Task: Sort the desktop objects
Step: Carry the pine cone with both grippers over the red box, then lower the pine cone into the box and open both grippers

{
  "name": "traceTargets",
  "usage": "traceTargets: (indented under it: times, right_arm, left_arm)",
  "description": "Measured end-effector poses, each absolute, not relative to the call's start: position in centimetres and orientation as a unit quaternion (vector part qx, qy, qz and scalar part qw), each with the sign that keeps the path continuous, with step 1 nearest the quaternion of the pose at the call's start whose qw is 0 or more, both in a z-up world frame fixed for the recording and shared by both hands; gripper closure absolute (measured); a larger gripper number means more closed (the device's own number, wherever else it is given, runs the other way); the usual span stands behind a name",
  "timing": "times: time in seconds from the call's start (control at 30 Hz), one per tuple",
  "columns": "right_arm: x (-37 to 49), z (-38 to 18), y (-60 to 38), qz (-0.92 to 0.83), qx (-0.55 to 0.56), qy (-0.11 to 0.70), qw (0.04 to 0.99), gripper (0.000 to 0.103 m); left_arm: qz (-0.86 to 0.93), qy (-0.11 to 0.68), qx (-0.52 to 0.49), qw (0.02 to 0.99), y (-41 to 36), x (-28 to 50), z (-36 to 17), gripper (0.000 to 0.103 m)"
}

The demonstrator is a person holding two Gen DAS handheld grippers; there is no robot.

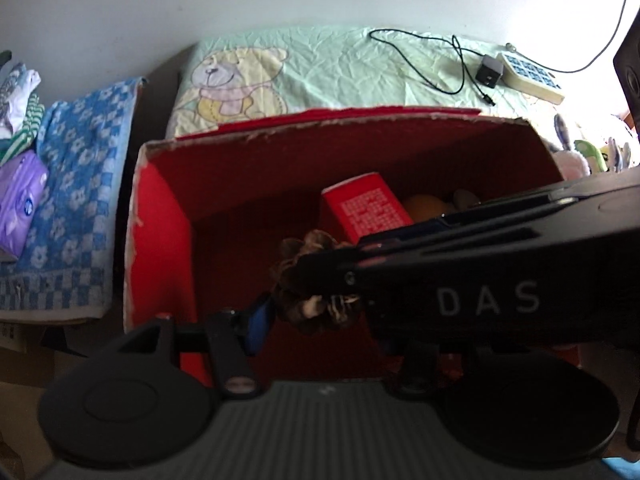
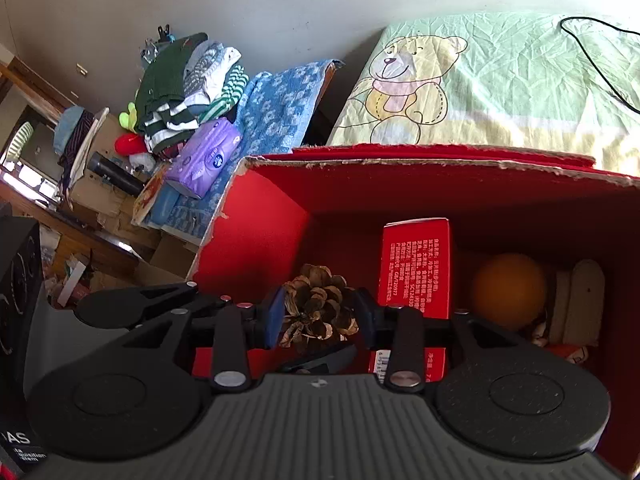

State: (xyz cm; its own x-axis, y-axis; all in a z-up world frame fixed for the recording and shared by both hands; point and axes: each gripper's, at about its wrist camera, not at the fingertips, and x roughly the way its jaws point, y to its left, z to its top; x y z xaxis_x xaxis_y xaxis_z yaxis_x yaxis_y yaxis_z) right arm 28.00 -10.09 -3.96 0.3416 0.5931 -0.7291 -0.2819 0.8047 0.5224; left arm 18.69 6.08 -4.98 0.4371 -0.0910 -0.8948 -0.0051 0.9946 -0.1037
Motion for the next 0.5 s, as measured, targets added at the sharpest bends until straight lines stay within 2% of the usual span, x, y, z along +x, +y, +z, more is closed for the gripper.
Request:
traceTargets:
  times: [0.5]
  right_arm:
    - [31.3, -6.6, -6.6, 0.268, 0.069, 0.506, 0.817, 0.063]
  left_arm:
    - [0.004, 0.590, -0.067, 0.804, 7.7, 22.5, -8.4, 0.057]
